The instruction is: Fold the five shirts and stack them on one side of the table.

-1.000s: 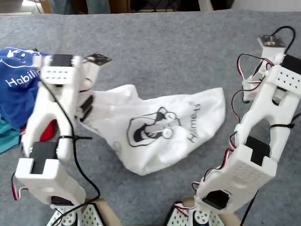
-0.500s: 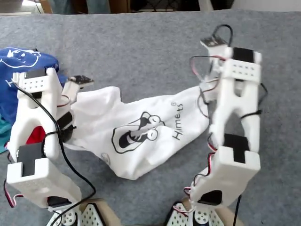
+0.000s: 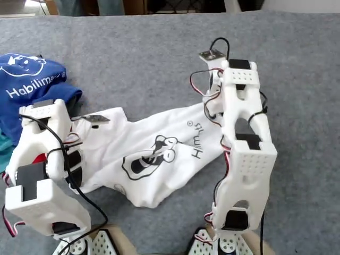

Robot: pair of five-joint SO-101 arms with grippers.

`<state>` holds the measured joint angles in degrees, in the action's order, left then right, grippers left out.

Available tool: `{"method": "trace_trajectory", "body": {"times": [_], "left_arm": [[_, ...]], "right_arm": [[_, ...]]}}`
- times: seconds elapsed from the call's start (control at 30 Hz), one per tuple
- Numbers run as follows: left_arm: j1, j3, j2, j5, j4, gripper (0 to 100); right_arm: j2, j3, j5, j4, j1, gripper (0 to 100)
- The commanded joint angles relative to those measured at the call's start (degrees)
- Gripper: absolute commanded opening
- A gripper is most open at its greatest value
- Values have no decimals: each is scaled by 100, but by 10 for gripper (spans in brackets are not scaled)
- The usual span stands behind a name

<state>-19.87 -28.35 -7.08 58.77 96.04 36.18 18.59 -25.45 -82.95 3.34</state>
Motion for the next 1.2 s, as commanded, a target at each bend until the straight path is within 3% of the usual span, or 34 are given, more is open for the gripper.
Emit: {"method": "trace_trajectory", "body": {"times": [0.0,0.1,0.33,0.5,0.6,0.73,0.93,1.17], "left_arm": [[-303,84,220,-325,-9,30],[-716,180,220,-369,53,38],[-1754,716,220,-396,422,239],[-1886,901,220,-413,457,241],[-1727,1270,229,-809,431,186],[-1147,2299,211,-1846,422,68],[84,3319,9,-2884,-132,220],[251,4426,-897,-3516,-633,254]], "right_arm": [[-31,198,18,-132,88,11],[-66,207,9,-229,308,13],[-295,66,-782,-686,1152,13],[-462,-251,-1169,-677,1556,14],[-611,-409,-1178,-607,1565,15],[-1059,-462,-967,-633,1582,21],[-2053,-462,-835,-651,1916,204],[-2431,-752,-958,-281,1776,142]]}}
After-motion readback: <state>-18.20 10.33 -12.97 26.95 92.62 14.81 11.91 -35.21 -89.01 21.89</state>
